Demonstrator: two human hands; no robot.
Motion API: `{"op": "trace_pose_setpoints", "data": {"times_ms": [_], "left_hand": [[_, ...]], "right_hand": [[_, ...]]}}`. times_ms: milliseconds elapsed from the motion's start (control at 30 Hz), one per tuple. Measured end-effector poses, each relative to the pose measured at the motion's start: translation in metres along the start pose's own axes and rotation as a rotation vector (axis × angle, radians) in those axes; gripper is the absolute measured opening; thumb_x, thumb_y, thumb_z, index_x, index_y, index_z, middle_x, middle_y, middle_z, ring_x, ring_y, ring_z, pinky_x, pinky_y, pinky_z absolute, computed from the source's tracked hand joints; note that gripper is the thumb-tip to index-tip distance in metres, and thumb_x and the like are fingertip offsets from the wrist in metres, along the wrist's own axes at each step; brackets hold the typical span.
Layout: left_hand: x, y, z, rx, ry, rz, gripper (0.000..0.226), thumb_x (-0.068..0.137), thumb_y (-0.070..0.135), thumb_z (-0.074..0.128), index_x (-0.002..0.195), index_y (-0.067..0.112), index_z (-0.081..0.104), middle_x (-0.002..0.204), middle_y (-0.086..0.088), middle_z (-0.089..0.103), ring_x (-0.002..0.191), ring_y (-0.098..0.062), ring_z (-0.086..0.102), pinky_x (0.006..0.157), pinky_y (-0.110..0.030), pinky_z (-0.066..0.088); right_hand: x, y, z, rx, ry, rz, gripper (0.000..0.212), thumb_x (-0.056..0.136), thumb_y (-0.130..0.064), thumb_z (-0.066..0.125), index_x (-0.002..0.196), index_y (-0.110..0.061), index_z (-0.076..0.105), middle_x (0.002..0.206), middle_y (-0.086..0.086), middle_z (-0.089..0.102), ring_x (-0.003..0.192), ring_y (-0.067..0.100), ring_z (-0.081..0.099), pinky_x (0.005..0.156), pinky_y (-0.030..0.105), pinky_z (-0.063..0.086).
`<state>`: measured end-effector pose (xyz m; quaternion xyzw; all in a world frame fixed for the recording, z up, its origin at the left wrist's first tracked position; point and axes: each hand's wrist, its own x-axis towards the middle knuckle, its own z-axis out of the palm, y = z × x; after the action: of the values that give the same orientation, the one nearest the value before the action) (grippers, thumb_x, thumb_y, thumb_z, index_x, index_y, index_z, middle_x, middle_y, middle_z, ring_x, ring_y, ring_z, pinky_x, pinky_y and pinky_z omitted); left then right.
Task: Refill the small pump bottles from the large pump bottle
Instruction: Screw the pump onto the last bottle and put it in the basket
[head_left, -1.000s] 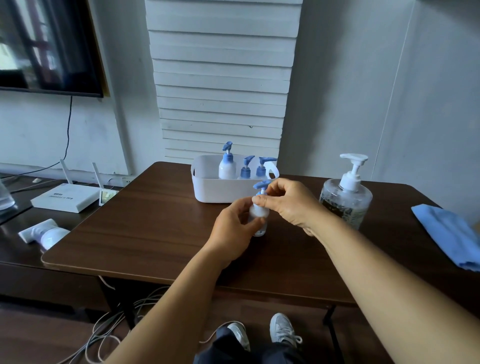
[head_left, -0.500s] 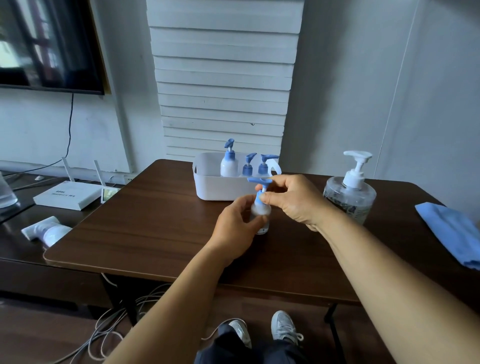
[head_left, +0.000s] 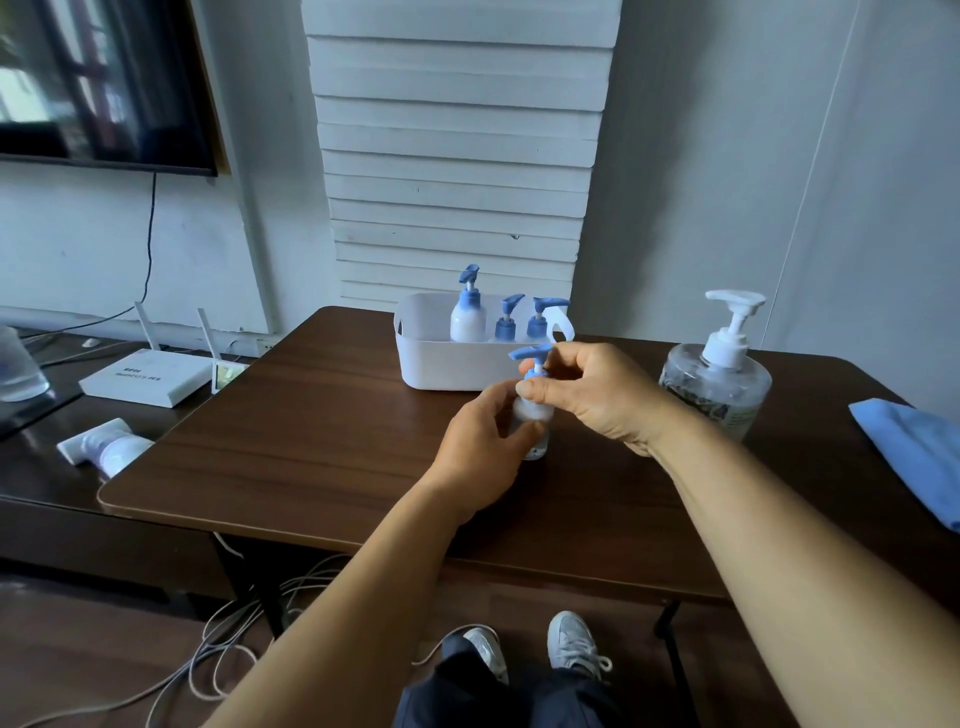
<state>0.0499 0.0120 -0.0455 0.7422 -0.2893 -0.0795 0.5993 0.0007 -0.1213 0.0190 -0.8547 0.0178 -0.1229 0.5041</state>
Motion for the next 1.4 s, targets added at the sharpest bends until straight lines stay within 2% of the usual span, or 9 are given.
{"op": "trace_pose_setpoints", "data": {"times_ms": [100,267,567,733,867,1000,1133,1267,1400], "left_hand": [[0.000,0.000,0.001,0.002,0.005,0.001,0.039,0.087,0.015,0.062,0.124,0.024,0.054,0.114,0.006,0.065,0.108,-0.011,0.060,0.098,-0.039,0.048],[-0.001,0.000,0.001,0.030,0.024,0.016,0.036,0.086,0.018,0.063,0.120,0.024,0.056,0.110,0.006,0.066,0.104,-0.012,0.061,0.097,-0.041,0.048],[-0.001,0.000,0.001,0.005,0.017,0.015,0.036,0.086,0.016,0.063,0.119,0.028,0.056,0.110,0.007,0.066,0.104,-0.011,0.061,0.097,-0.040,0.049],[-0.001,0.001,0.001,-0.011,0.017,0.011,0.036,0.086,0.015,0.064,0.119,0.026,0.056,0.111,0.007,0.066,0.105,-0.010,0.061,0.097,-0.038,0.049],[-0.001,0.001,0.000,-0.013,0.012,0.005,0.039,0.085,0.016,0.065,0.123,0.025,0.055,0.112,0.007,0.066,0.106,-0.011,0.061,0.097,-0.039,0.049],[-0.001,0.002,0.001,-0.018,0.017,0.012,0.037,0.085,0.016,0.065,0.120,0.026,0.056,0.111,0.006,0.066,0.105,-0.011,0.062,0.096,-0.039,0.049],[-0.003,0.002,0.000,-0.014,0.014,0.013,0.037,0.086,0.015,0.064,0.121,0.024,0.056,0.110,0.005,0.066,0.104,-0.011,0.062,0.096,-0.038,0.050],[-0.003,0.004,0.000,-0.016,0.002,0.004,0.040,0.087,0.016,0.064,0.124,0.024,0.053,0.113,0.005,0.065,0.106,-0.010,0.061,0.096,-0.036,0.050],[-0.003,0.004,0.000,-0.022,0.003,0.003,0.039,0.085,0.016,0.065,0.123,0.023,0.054,0.111,0.005,0.066,0.105,-0.010,0.062,0.095,-0.037,0.051]], "right_hand": [[-0.001,-0.001,0.005,0.004,0.032,-0.016,0.009,0.085,-0.007,0.067,0.090,-0.015,0.068,0.090,-0.003,0.068,0.088,0.008,0.062,0.086,0.020,0.050],[0.000,-0.009,-0.001,0.097,0.044,-0.042,0.025,0.087,0.000,0.060,0.090,-0.023,0.066,0.092,-0.005,0.068,0.092,0.010,0.065,0.090,0.022,0.052],[-0.001,-0.003,-0.001,0.025,0.033,0.021,0.019,0.078,-0.006,0.074,0.085,-0.023,0.069,0.091,0.000,0.070,0.091,0.014,0.065,0.096,0.035,0.051],[0.002,-0.002,-0.003,-0.069,0.029,0.058,0.023,0.075,-0.017,0.078,0.094,-0.009,0.067,0.080,-0.004,0.058,0.076,0.008,0.053,0.077,0.026,0.047],[0.000,-0.002,-0.002,-0.063,0.048,0.055,0.014,0.075,-0.016,0.077,0.079,-0.018,0.065,0.074,-0.008,0.058,0.069,0.006,0.052,0.071,0.019,0.043],[-0.001,0.000,0.000,0.013,0.010,0.082,0.016,0.076,-0.013,0.077,0.089,-0.014,0.067,0.085,-0.001,0.063,0.080,0.009,0.057,0.085,0.030,0.050],[0.000,0.005,0.002,-0.019,0.097,0.083,0.020,0.074,-0.021,0.079,0.080,-0.016,0.061,0.077,-0.006,0.060,0.073,0.007,0.056,0.075,0.022,0.048],[-0.002,0.005,0.005,0.038,0.044,0.067,0.015,0.079,-0.012,0.074,0.093,-0.013,0.067,0.090,0.001,0.068,0.090,0.012,0.061,0.086,0.024,0.050],[0.001,0.006,0.003,-0.074,0.102,0.091,0.029,0.072,-0.027,0.080,0.093,-0.013,0.068,0.094,0.000,0.069,0.088,0.013,0.062,0.087,0.031,0.051]]}}
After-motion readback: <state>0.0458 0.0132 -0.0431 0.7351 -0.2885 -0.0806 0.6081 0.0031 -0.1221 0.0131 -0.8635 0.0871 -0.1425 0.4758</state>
